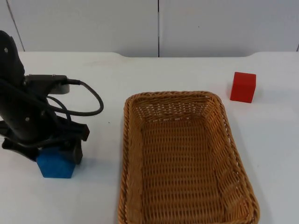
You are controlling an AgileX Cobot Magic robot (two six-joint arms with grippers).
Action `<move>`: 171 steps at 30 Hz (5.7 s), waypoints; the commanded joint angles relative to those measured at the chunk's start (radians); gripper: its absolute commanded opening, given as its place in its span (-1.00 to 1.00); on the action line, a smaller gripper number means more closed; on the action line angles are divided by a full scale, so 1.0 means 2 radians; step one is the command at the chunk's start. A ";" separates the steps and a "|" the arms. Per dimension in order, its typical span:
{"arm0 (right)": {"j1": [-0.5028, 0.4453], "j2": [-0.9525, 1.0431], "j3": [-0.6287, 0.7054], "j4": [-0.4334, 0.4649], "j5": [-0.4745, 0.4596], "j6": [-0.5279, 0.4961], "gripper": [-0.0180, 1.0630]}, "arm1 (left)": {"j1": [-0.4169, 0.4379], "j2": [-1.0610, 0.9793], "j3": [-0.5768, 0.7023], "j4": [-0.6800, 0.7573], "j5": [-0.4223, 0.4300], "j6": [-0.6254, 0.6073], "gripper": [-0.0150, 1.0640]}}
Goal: Place all geometric objects except the red cube into the basket.
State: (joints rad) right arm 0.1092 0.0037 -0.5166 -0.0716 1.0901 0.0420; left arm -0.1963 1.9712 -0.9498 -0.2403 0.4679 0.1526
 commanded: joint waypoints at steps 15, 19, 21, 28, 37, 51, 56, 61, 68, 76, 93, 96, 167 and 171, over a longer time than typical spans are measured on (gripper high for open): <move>-0.003 -0.002 0.001 0.002 -0.006 -0.004 0.48 | -0.002 -0.085 -0.001 -0.005 0.026 -0.015 -0.98; -0.003 -0.002 0.001 0.002 -0.006 -0.004 0.48 | -0.002 -0.149 -0.001 0.008 0.051 -0.009 -0.98; -0.003 -0.002 0.001 0.002 -0.006 -0.004 0.48 | -0.002 -0.185 -0.001 0.006 0.056 -0.009 -0.98; -0.003 -0.002 0.001 0.002 -0.006 -0.004 0.48 | -0.002 -0.239 -0.001 -0.010 0.061 -0.005 -0.98; -0.003 -0.002 0.001 0.002 -0.006 -0.004 0.48 | -0.004 -0.237 -0.001 -0.030 0.064 0.007 -0.98; -0.003 -0.002 0.001 0.002 -0.006 -0.004 0.48 | -0.159 -0.127 -0.101 -0.016 0.074 0.026 -0.98; -0.003 -0.002 0.001 0.002 -0.006 -0.004 0.48 | -0.205 -0.075 -0.116 0.006 0.079 0.026 -0.98; -0.003 -0.002 0.001 0.002 -0.006 -0.004 0.48 | -0.256 -0.045 -0.116 0.024 0.078 0.025 -0.98; -0.003 -0.002 0.001 0.002 -0.006 -0.004 0.48 | -0.298 -0.009 -0.116 0.056 0.057 0.017 -0.98; -0.003 -0.002 0.001 0.002 -0.006 -0.005 0.48 | -0.303 0.026 -0.116 0.059 0.055 0.017 -0.95; -0.003 -0.002 0.001 0.002 -0.006 -0.005 0.48 | -0.303 0.010 -0.137 0.037 0.112 0.017 0.98; -0.003 -0.002 0.001 0.002 -0.006 -0.005 0.48 | -0.303 -0.016 -0.139 0.036 0.117 0.017 0.98; -0.003 -0.002 -0.004 0.000 -0.013 -0.002 0.48 | 0.058 -0.469 0.104 0.024 0.149 -0.009 0.98; -0.003 0.046 -0.024 0.002 -0.041 0.030 0.48 | 0.058 -0.469 0.104 0.023 0.148 -0.009 0.98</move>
State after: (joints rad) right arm 0.1092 0.0467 -0.5444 -0.0707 1.0577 0.0655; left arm -0.0858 1.0394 -0.7463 -0.1894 0.7731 0.1364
